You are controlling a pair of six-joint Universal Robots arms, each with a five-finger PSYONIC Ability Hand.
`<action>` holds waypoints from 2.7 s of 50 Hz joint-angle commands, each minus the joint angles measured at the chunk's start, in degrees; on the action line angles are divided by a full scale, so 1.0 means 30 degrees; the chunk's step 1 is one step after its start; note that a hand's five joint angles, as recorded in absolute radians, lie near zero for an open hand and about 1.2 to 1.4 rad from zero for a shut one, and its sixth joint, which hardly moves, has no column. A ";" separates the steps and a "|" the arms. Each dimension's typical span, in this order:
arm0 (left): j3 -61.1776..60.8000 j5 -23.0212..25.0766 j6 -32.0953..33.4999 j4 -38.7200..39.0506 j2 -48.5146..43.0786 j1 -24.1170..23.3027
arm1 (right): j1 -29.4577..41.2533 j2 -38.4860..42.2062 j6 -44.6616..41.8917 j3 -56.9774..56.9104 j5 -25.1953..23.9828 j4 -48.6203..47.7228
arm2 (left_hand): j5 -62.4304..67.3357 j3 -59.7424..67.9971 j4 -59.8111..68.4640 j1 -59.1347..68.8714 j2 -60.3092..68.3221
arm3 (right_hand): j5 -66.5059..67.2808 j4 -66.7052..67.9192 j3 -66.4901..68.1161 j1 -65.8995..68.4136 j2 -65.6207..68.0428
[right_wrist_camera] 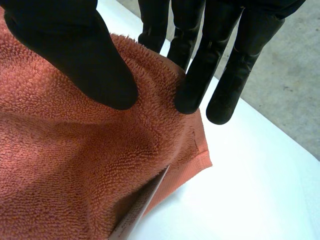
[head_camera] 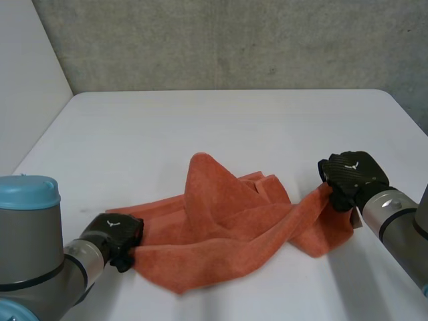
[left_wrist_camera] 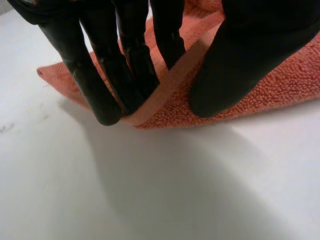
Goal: Fold the laundry
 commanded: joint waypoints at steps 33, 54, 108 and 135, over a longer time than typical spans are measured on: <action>0.8662 0.0027 0.2504 -0.4805 0.2502 0.1607 | -0.0737 -0.0196 -0.5480 -1.0899 -0.0011 1.3592 | 0.4943 0.4677 0.4394 0.4751 0.4326 | 0.4604 0.3972 0.4042 0.7915 0.4237; 1.3592 -0.1700 0.4965 1.2763 0.1987 0.1314 | 0.0816 -0.1087 -0.1732 -1.4447 0.4471 -0.6444 | 0.4943 0.4677 0.4394 0.4751 0.4326 | 0.4604 0.3972 0.4042 0.7915 0.4237; -0.1649 -0.1321 0.4760 1.1749 -0.0293 0.1812 | -0.3490 0.2511 -0.1349 0.0410 -0.0919 -0.1672 | 0.4943 0.4677 0.4394 0.4751 0.4326 | -0.6647 -0.7280 -0.7210 -0.3337 -0.7014; -0.1270 0.0050 0.4936 1.0726 -0.0498 0.2921 | -0.5160 0.3096 -0.1086 0.0263 -0.3410 -0.2464 | -1.3156 -1.3422 -1.3705 -1.3347 -1.3773 | 0.4604 0.3972 0.4042 0.7915 0.4237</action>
